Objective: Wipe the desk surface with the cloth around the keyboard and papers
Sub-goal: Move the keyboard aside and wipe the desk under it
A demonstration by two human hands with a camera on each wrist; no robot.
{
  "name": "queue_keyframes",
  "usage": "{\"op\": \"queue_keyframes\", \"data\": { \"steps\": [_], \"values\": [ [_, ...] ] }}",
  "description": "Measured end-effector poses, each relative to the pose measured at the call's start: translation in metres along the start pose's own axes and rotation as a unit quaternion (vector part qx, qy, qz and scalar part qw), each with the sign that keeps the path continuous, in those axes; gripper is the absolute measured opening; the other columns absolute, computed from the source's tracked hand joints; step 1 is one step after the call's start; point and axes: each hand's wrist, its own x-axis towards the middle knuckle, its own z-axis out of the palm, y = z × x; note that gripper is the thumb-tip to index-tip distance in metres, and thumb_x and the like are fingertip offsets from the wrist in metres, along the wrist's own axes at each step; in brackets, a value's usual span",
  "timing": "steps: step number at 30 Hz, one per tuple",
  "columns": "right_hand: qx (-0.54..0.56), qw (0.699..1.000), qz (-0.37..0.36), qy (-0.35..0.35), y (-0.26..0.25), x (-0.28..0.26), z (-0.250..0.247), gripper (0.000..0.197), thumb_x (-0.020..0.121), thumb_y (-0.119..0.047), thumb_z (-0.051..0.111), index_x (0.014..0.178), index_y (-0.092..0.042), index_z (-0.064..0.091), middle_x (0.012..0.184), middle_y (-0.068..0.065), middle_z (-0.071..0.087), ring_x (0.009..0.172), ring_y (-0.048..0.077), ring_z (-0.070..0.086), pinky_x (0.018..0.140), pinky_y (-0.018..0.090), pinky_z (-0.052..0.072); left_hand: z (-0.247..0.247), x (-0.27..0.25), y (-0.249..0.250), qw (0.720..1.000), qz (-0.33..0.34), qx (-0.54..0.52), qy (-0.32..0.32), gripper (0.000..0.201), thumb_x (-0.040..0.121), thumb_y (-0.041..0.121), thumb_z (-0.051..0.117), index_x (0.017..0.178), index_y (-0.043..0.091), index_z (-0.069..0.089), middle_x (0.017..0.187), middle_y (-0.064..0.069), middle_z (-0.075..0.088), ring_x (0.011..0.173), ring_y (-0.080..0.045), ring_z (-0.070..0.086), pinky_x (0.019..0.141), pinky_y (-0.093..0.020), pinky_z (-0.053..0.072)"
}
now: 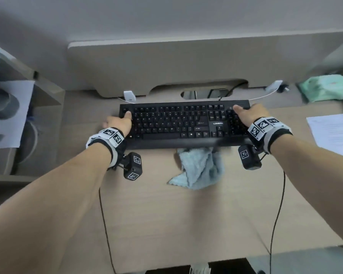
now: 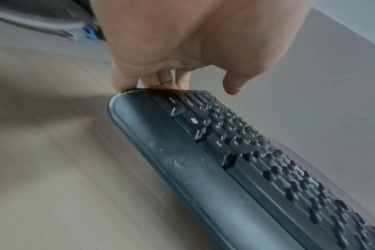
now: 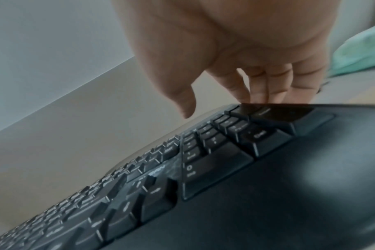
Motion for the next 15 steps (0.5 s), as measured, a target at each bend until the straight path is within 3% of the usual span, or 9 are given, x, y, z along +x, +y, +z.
{"op": "queue_keyframes", "data": {
  "steps": [4, 8, 13, 15],
  "values": [
    [0.002, 0.998, 0.056, 0.034, 0.078, 0.031, -0.047, 0.060, 0.091, -0.056, 0.056, 0.106, 0.002, 0.064, 0.113, 0.023, 0.066, 0.104, 0.038, 0.063, 0.086, 0.036, 0.047, 0.066, -0.045, 0.048, 0.998, 0.037, 0.024, -0.054, 0.094, 0.079, 0.073, 0.040, 0.142, 0.003, 0.043, 0.145, -0.021, 0.045, 0.132, -0.044, 0.041, 0.113, -0.048, 0.028],
    [0.012, 0.992, 0.098, 0.076, 0.160, 0.073, -0.091, 0.073, 0.087, -0.063, 0.053, 0.116, 0.003, 0.064, 0.121, 0.025, 0.063, 0.112, 0.041, 0.059, 0.098, 0.046, 0.048, 0.140, -0.105, 0.094, 0.992, 0.063, -0.008, -0.106, 0.080, 0.087, 0.063, 0.045, 0.139, 0.002, 0.049, 0.140, -0.020, 0.053, 0.127, -0.038, 0.051, 0.108, -0.038, 0.034],
    [0.047, 0.986, 0.124, 0.096, 0.256, 0.123, -0.141, 0.063, 0.084, -0.059, 0.058, 0.110, -0.002, 0.064, 0.115, 0.019, 0.065, 0.104, 0.038, 0.062, 0.090, 0.042, 0.051, 0.224, -0.182, 0.135, 0.990, 0.048, -0.021, -0.130, 0.082, 0.088, 0.059, 0.051, 0.143, 0.000, 0.040, 0.144, -0.021, 0.048, 0.130, -0.038, 0.048, 0.112, -0.036, 0.033],
    [0.044, 0.987, 0.117, 0.098, 0.284, 0.140, -0.154, 0.061, 0.085, -0.058, 0.057, 0.115, -0.005, 0.062, 0.121, 0.020, 0.062, 0.112, 0.039, 0.059, 0.092, 0.042, 0.050, 0.254, -0.202, 0.143, 0.989, 0.043, -0.029, -0.138, 0.085, 0.083, 0.061, 0.053, 0.142, 0.001, 0.041, 0.141, -0.020, 0.051, 0.126, -0.039, 0.051, 0.111, -0.040, 0.036]
  ]
}}
